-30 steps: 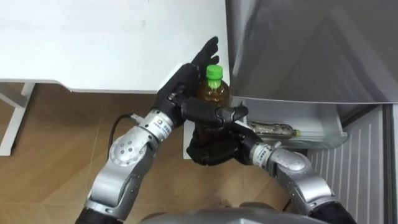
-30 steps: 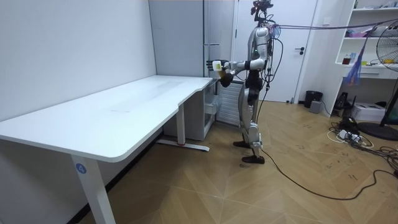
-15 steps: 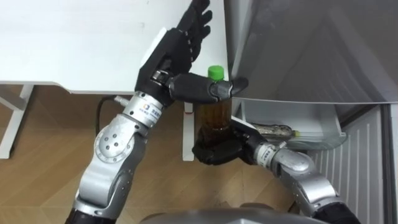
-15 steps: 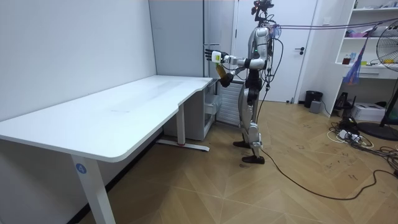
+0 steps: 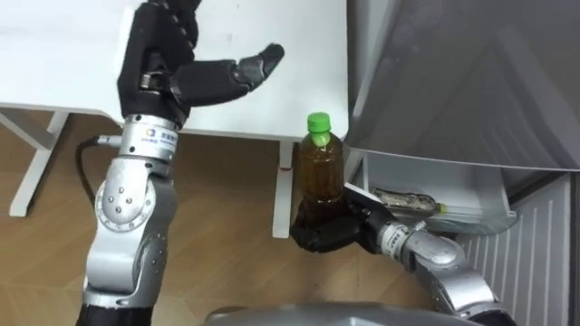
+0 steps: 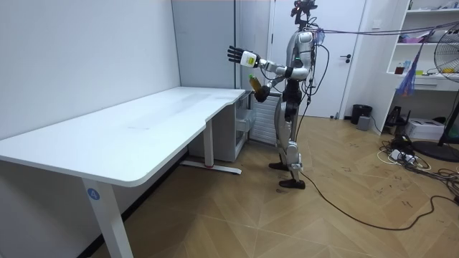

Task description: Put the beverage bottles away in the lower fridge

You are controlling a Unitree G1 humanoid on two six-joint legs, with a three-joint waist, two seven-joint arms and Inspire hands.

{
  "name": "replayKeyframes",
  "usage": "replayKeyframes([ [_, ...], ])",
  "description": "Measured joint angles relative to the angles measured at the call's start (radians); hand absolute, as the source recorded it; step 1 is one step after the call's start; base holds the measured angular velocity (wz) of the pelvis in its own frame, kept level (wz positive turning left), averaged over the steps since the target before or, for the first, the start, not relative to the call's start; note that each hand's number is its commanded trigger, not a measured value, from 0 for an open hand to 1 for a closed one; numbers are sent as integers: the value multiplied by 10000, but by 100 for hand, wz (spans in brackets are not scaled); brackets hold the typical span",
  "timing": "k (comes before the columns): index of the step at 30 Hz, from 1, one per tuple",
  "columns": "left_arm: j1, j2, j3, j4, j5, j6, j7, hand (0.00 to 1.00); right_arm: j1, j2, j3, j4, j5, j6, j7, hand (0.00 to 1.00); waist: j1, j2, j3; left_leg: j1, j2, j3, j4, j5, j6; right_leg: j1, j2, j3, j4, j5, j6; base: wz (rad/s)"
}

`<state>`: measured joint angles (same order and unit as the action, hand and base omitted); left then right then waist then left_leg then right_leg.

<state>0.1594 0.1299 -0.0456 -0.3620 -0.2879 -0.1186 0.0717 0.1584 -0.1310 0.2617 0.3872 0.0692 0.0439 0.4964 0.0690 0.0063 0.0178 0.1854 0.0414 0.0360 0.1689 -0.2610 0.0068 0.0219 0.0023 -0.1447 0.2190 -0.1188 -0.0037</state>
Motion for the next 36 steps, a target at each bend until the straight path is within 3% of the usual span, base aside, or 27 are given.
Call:
replayKeyframes([
  [3,0,-14,381,0,72,-85,379,0,49,-59,-166,0,16,0,-14,100,199,71,2,3,-1,-76,-1,0,0,15,0,-40,-26,0,0,3],
  [10,1,7,1296,10,413,-118,1437,0,58,-271,-365,-19,-4,0,-37,100,249,112,-22,115,20,-218,-3,1,0,276,-4,-235,-176,1,-2,7],
  [16,4,13,1546,554,398,-133,2342,0,124,-302,-513,-28,10,1,-351,100,459,161,-13,283,11,-216,-24,1,0,413,-7,-207,-170,-3,5,-1],
  [21,83,-12,1648,1300,152,-133,3151,0,381,-408,-588,-69,-3,33,-365,100,607,291,-104,347,13,-213,-96,0,1,448,-7,-219,-154,-5,6,1],
  [23,165,-11,1645,2048,156,-131,3359,0,440,-414,-592,-69,-3,134,-372,100,692,368,-157,365,1,-210,-85,1,1,460,-14,-200,-139,-12,12,0],
  [25,354,0,1647,2501,156,-128,3532,0,442,-402,-592,-70,-37,144,-378,100,694,356,-153,359,1,-205,-81,2,2,453,-16,-208,-139,-19,5,0],
  [30,770,6,1598,4247,-266,-115,3737,0,494,-420,-600,-69,-286,213,-553,100,710,215,-164,356,1,-238,-42,2,1,473,-20,-220,-146,-21,4,0],
  [32,791,15,1562,5510,-372,-118,3784,0,497,-386,-592,-69,-304,222,-624,100,741,164,-174,371,-3,-289,-47,2,2,506,-20,-198,-162,-21,4,0],
  [36,907,9,1200,7051,-1043,-5,4051,0,497,-333,-568,-68,-114,238,-734,100,731,137,-118,353,-5,-301,-59,0,2,480,-20,-218,-162,-22,5,0],
])
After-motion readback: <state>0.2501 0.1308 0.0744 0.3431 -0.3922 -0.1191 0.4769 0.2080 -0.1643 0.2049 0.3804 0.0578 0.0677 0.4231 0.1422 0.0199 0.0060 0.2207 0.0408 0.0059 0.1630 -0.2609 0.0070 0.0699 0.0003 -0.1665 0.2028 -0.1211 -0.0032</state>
